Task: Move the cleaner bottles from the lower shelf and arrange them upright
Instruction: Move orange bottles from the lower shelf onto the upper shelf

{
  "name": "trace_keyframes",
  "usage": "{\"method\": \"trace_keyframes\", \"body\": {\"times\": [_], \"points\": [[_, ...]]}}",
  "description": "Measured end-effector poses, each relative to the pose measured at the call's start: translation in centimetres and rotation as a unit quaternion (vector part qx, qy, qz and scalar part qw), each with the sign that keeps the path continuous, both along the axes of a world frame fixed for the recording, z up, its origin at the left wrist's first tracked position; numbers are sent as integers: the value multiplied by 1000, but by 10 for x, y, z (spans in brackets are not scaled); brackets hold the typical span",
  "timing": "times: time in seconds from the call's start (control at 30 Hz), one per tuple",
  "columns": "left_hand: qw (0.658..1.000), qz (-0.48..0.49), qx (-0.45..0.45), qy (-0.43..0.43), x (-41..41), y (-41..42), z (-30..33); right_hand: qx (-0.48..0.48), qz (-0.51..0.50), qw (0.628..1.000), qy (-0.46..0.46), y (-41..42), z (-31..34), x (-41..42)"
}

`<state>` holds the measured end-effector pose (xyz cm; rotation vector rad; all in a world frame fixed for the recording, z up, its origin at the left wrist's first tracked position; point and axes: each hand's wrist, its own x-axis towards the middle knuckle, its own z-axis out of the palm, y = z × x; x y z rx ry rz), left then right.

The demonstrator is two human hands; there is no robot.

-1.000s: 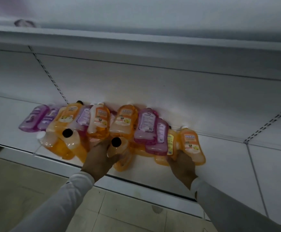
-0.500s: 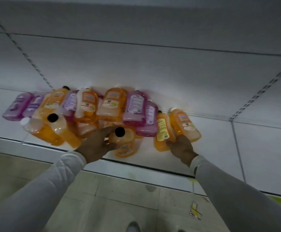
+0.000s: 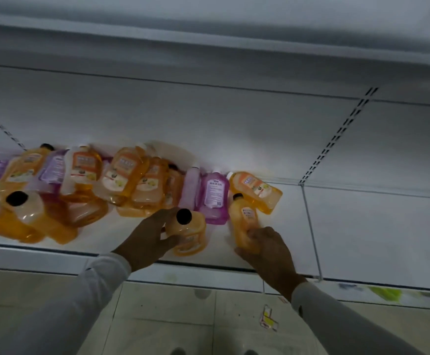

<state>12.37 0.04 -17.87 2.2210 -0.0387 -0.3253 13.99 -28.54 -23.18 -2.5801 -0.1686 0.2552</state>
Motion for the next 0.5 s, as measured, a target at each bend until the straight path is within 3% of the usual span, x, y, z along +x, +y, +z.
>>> {"method": "trace_keyframes", "body": {"times": [0.07,0.17,0.3,0.4,0.5], "points": [[1000,10,-1,-9,-2,0,-2,-22,52,996,-69,3,-5,3],[999,39,-25,-13,-3,-3,-5,41,-31,999,18,3,-9,10],[998,55,-37,-18,0,-7,-11,113,-174,974,86,-3,-14,33],[998,49,-31,-14,4,-7,-11,219,-186,935,209,-5,-17,53],[999,36,-15,-10,5,-6,-10,273,-177,913,246,-4,-24,66]]}}
